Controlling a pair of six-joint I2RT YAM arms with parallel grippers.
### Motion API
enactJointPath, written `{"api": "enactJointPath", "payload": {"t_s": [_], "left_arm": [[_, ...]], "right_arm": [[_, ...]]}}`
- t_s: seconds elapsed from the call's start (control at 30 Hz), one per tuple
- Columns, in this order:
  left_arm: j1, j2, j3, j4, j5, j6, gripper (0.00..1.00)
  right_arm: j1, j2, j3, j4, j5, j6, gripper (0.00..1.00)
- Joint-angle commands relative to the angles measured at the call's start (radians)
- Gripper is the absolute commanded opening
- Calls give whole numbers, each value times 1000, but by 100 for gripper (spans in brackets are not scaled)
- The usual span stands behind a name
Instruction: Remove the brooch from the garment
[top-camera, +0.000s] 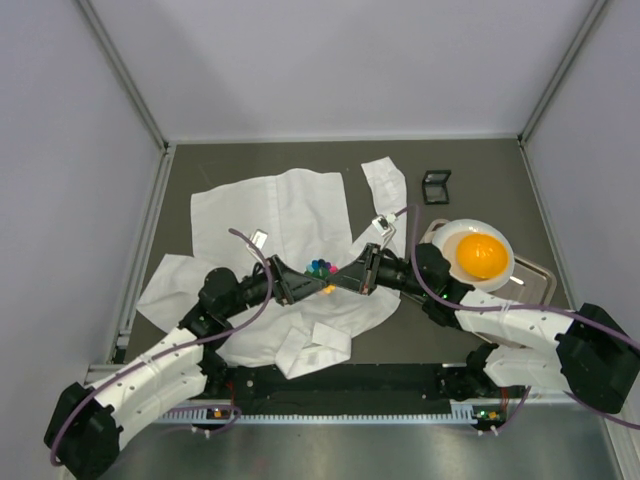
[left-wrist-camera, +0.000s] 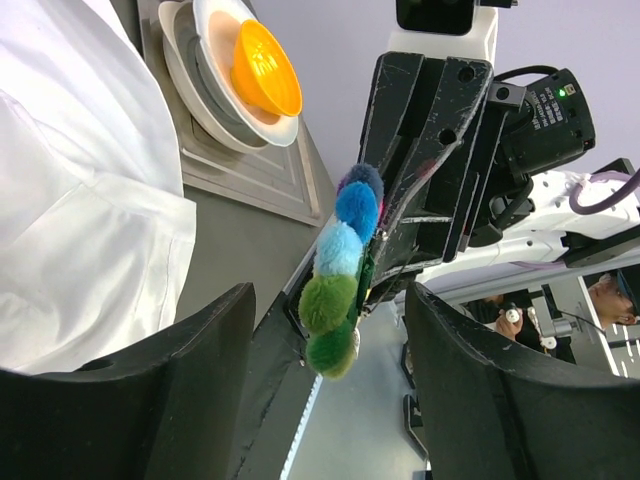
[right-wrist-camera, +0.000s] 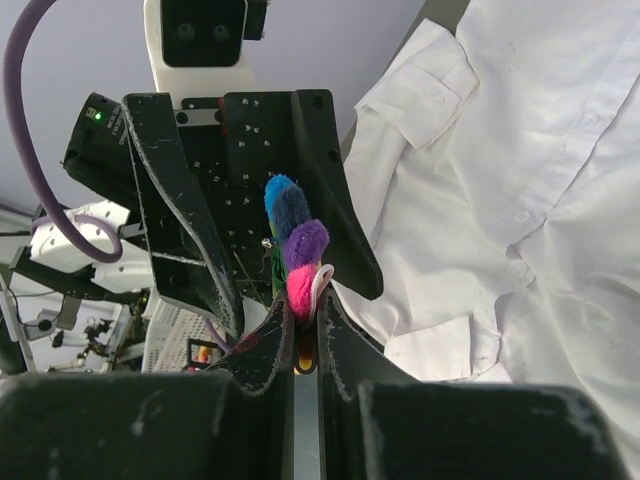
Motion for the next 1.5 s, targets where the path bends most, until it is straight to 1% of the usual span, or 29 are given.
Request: {"api": "enactJointPath", "payload": {"t_s": [0.0,0.1,0.47,0.63,0.7,0.93,1.13,1.4,1.47], "left_arm": [[-2,12,4,66,12,0,65],[-3,14,0,69,2,-5,63],[-2,30,9,65,-7,-8,64],[-2,32,3,65,-11,-8,58],[-3,29,0,66,-11,-8,54],[-2,23,-2,71,-11,-12,51],[-2,24,-14,109,-10,-32,43],[-2,27,-17,140,2,-49,37],[-2,29,-14,143,7,-51,33]], "right_arm": [[3,-22,38,34,0,-28,0],[8,-22,42,23,2,-37,0],[23,-24,48,3,22,-57,0],[23,-27,50,3,23,-59,0],[23,-27,48,5,23,-57,0],[23,-27,44,12,17,-57,0],[23,-27,41,20,10,-57,0],[23,-24,47,26,0,-65,0],[23,-24,48,26,0,-69,0]]}}
